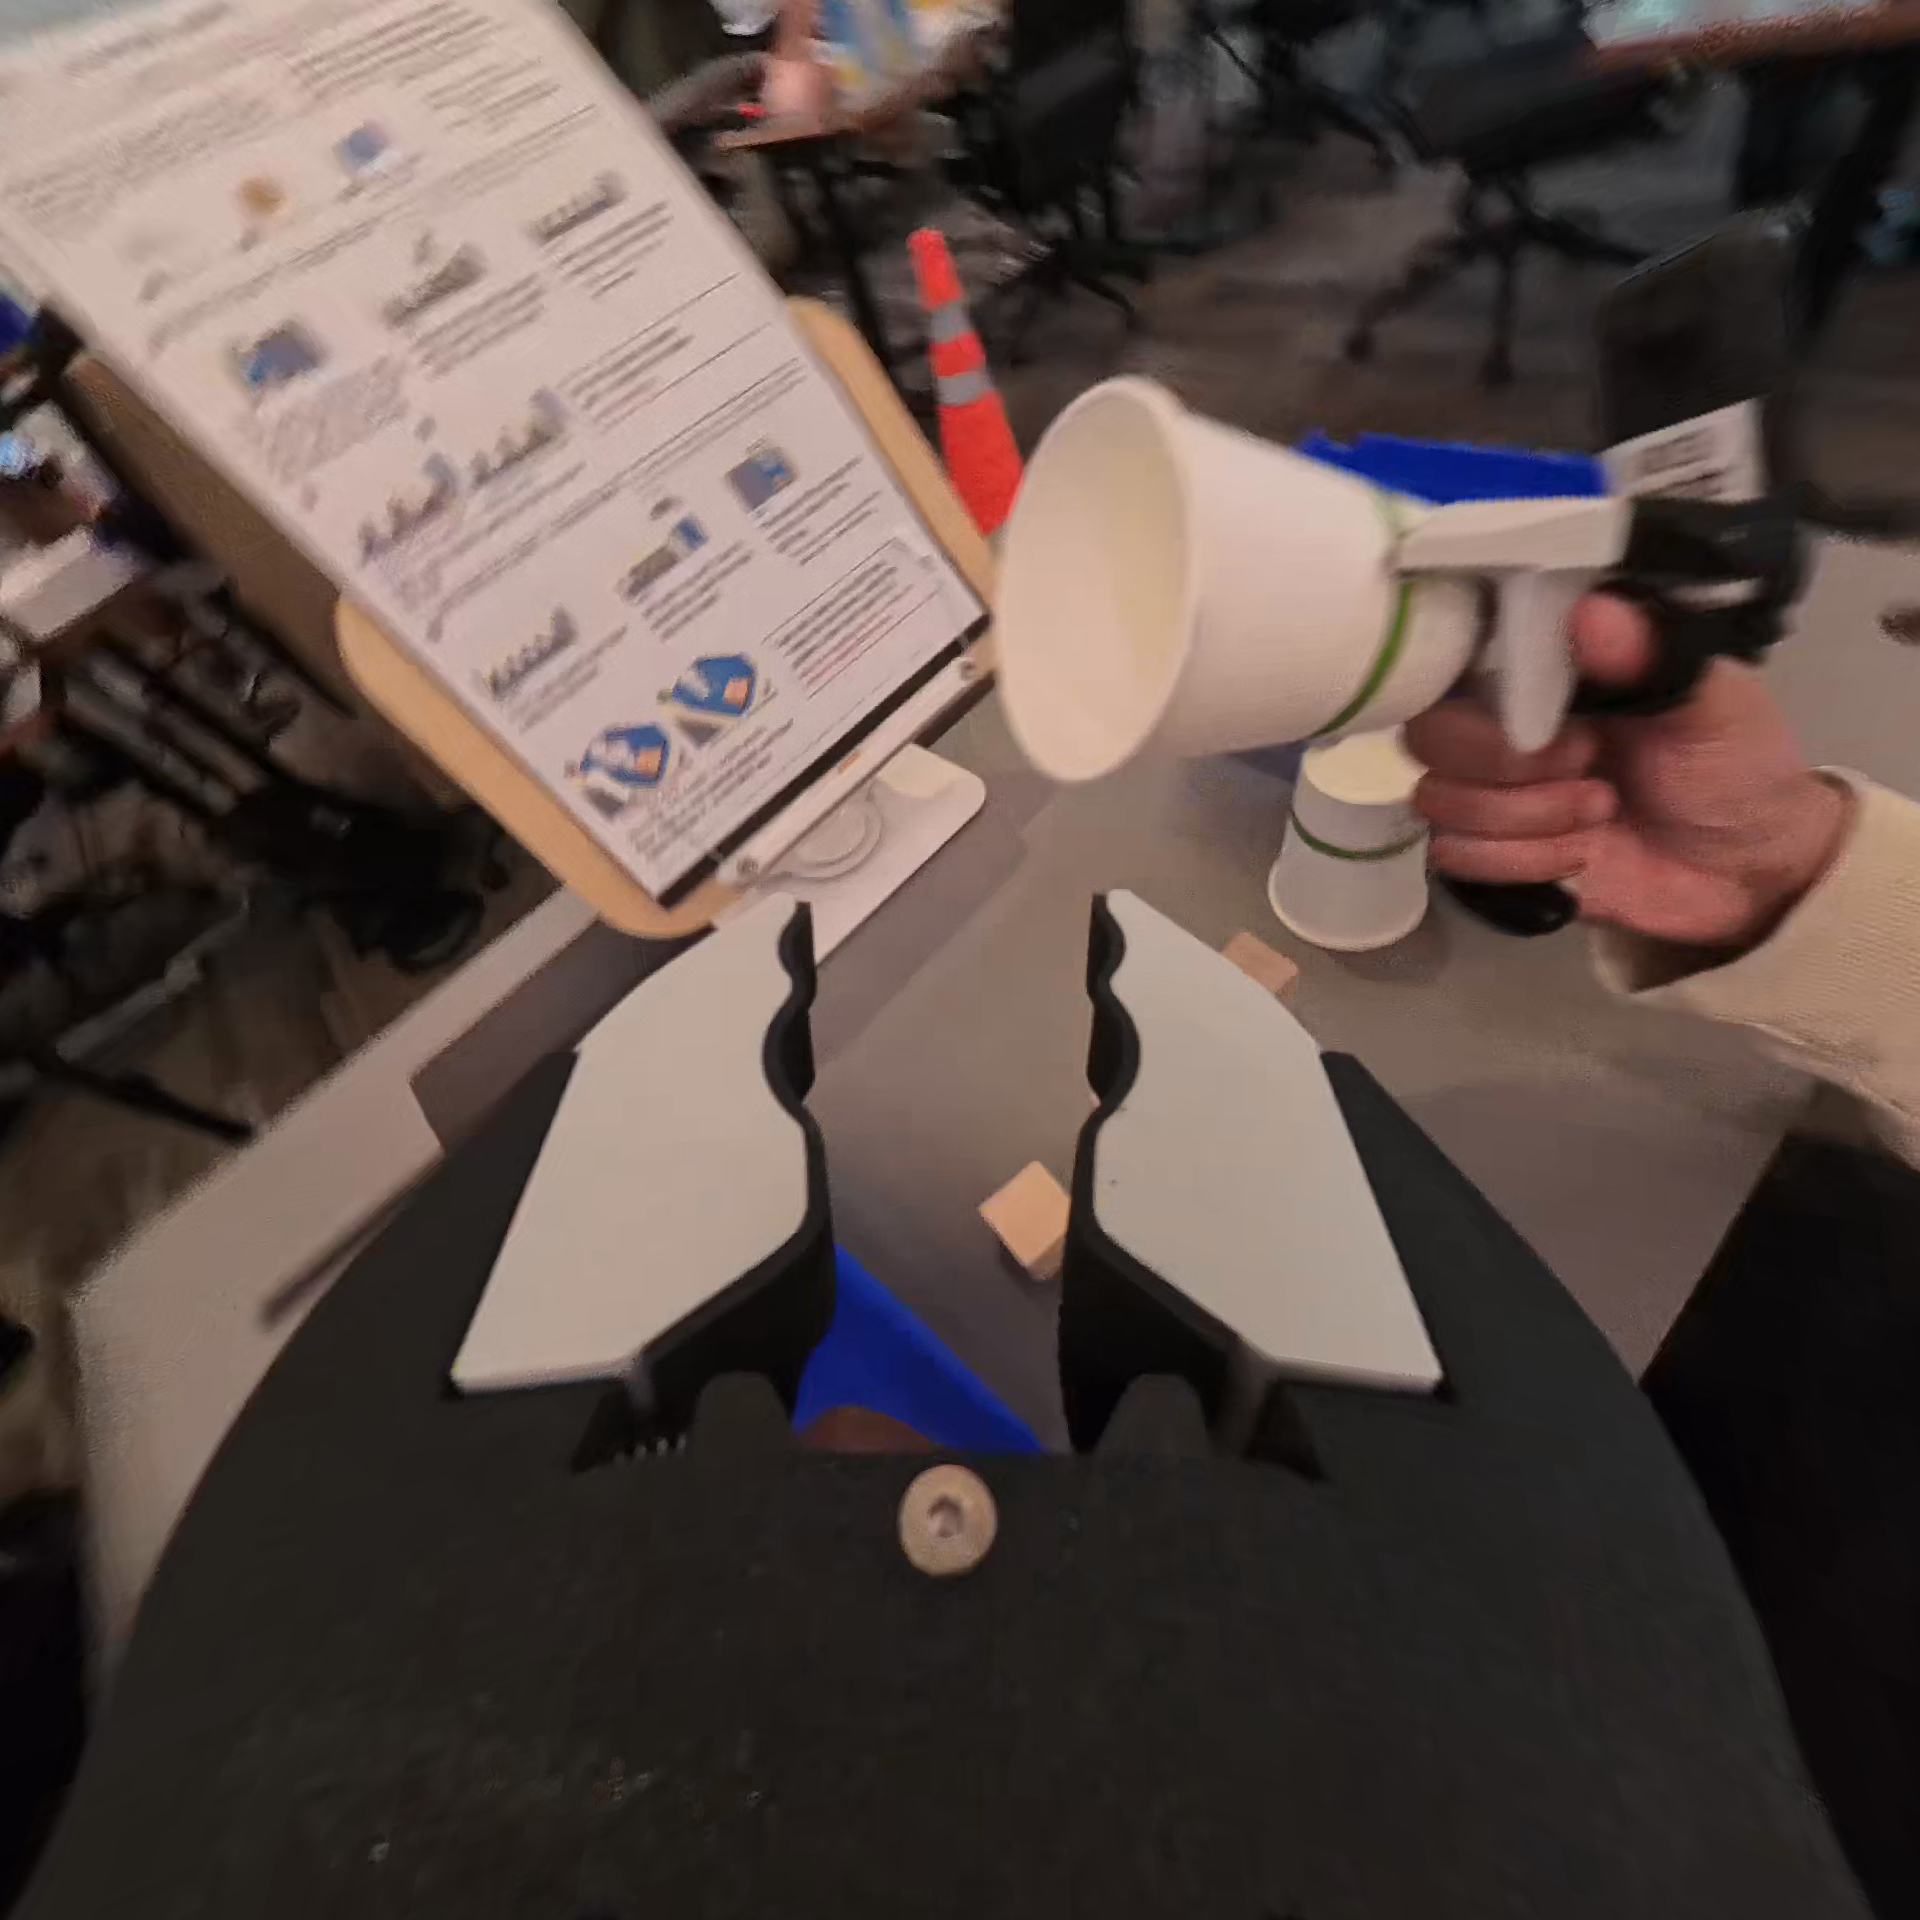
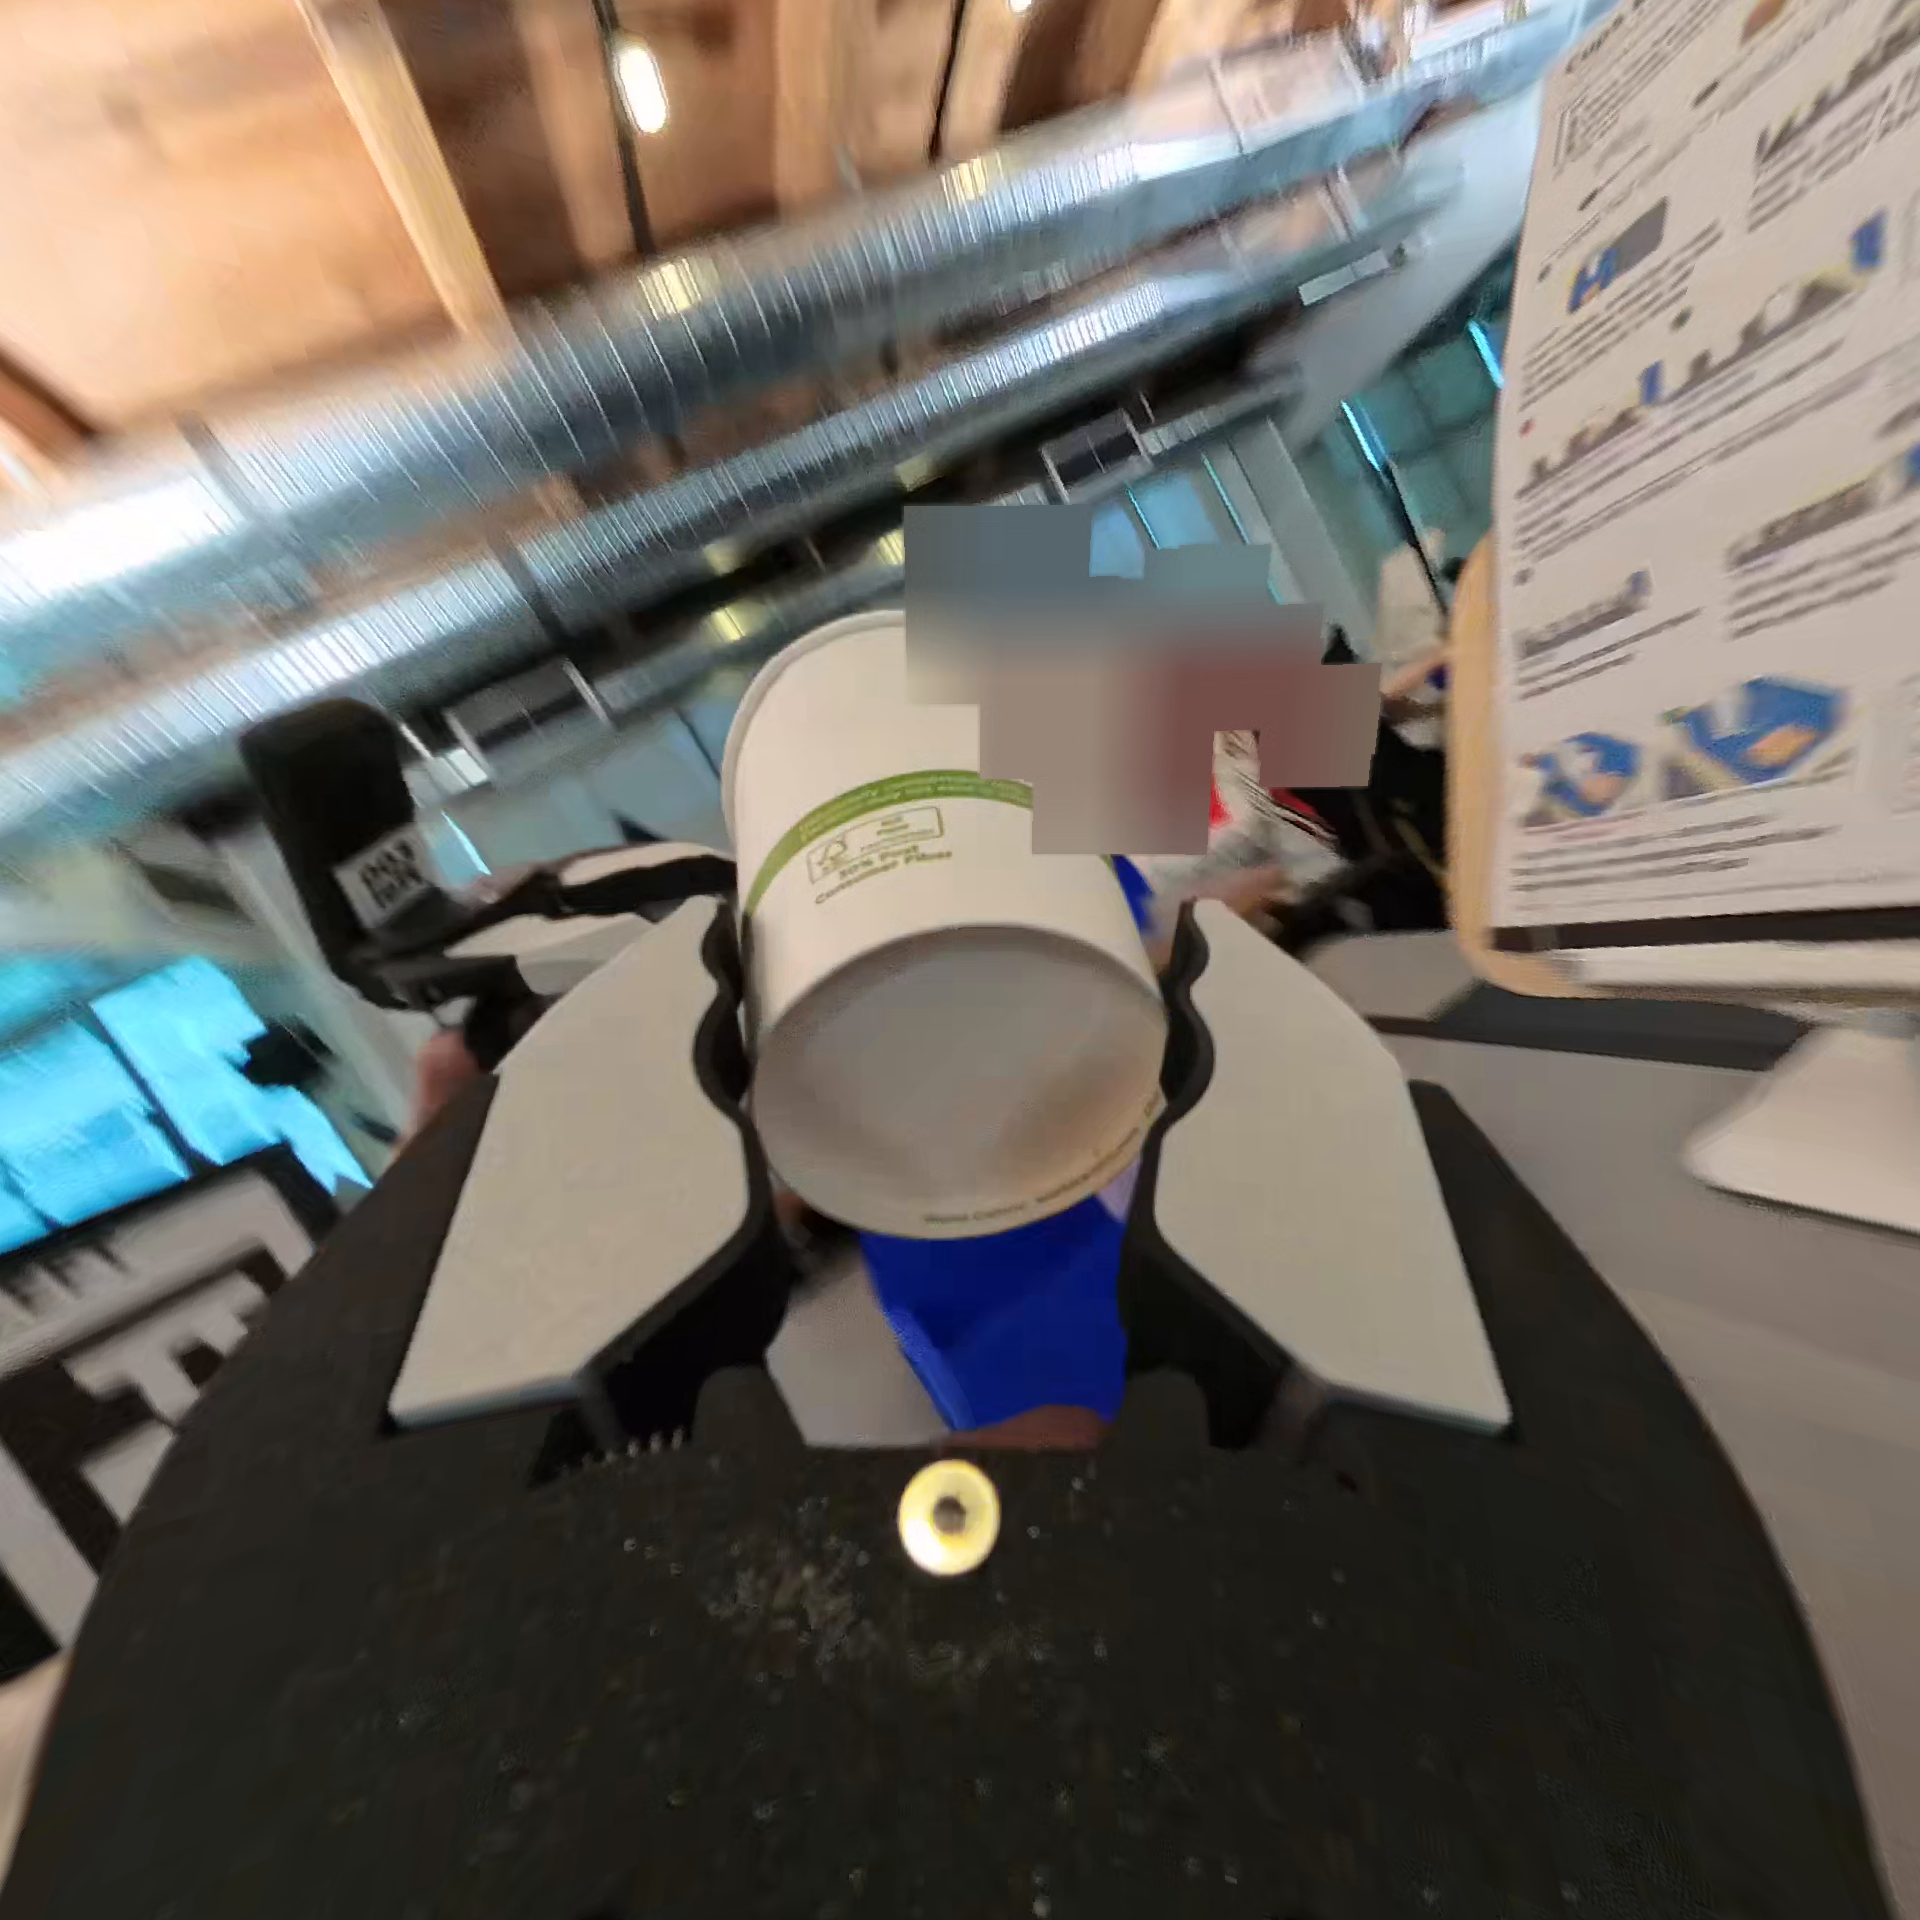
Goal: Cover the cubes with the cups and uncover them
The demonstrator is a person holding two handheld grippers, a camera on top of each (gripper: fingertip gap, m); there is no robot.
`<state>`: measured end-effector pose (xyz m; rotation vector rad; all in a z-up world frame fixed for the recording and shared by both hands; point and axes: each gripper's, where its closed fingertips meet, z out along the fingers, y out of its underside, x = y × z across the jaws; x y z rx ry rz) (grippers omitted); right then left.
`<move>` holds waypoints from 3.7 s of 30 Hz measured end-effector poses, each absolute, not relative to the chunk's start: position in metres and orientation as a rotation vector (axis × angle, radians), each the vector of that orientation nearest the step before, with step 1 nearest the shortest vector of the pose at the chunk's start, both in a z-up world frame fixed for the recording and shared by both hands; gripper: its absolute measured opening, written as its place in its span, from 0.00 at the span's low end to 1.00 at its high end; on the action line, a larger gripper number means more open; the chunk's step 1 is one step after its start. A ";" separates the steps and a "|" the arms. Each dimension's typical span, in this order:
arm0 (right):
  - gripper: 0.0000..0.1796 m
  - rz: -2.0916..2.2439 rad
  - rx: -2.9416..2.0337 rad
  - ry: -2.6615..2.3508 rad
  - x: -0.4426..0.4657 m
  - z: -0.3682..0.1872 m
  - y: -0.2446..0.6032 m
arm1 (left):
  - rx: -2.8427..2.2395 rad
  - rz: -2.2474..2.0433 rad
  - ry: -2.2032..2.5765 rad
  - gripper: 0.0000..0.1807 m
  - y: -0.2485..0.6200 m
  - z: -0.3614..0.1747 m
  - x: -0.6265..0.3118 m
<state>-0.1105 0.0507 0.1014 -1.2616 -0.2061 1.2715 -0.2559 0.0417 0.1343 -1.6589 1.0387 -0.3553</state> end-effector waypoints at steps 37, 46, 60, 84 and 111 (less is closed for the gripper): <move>0.45 -0.216 -2.346 -1.913 -0.090 -0.128 0.068 | -1.957 -0.530 0.752 0.29 -0.050 -0.079 -0.266; 0.51 0.093 -1.890 -1.257 -0.089 0.006 0.026 | -2.006 -0.466 0.674 0.32 -0.042 -0.083 -0.295; 0.43 1.273 -1.496 -0.490 -0.098 -0.091 -0.146 | -1.953 -0.179 0.843 0.26 0.006 -0.029 -0.341; 0.42 1.443 -1.578 -0.586 -0.109 -0.113 -0.165 | -2.459 -0.031 1.490 0.03 0.173 -0.081 -0.396; 0.40 1.501 -1.587 -0.596 -0.114 -0.115 -0.170 | -2.313 0.000 1.480 0.02 0.172 -0.014 -0.394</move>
